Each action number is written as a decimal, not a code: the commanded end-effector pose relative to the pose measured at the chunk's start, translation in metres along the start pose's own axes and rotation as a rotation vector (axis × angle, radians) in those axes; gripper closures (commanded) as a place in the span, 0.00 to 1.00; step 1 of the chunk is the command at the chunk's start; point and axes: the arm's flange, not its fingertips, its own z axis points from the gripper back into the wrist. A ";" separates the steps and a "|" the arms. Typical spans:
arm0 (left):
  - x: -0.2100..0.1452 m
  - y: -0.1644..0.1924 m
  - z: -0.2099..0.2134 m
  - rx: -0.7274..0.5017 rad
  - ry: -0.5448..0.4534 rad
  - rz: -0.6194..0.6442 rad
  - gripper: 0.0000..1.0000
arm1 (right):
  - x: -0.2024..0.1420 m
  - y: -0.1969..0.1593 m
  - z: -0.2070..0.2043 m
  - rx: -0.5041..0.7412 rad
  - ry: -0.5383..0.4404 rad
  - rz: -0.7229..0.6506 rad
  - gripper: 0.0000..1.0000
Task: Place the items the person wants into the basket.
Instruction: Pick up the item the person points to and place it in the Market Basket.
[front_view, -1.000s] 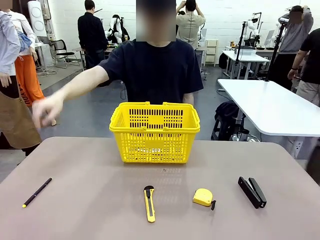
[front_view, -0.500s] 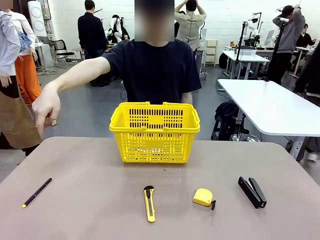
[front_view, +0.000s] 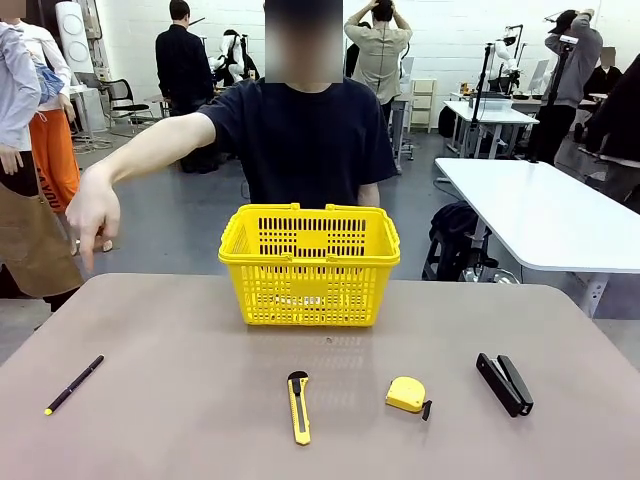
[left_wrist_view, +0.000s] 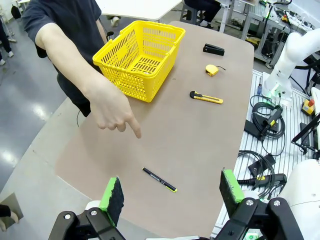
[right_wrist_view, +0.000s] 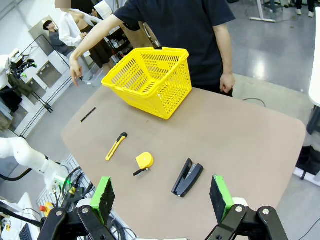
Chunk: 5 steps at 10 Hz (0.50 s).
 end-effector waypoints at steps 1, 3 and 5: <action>0.027 0.012 -0.012 0.107 0.113 0.052 0.00 | 0.001 -0.001 -0.001 0.016 -0.019 0.018 0.00; 0.042 -0.014 -0.060 0.288 0.311 0.137 0.00 | 0.001 -0.001 -0.001 0.016 -0.019 0.018 0.00; 0.058 -0.031 -0.110 0.411 0.496 0.230 0.00 | 0.001 -0.001 -0.001 0.016 -0.019 0.018 0.00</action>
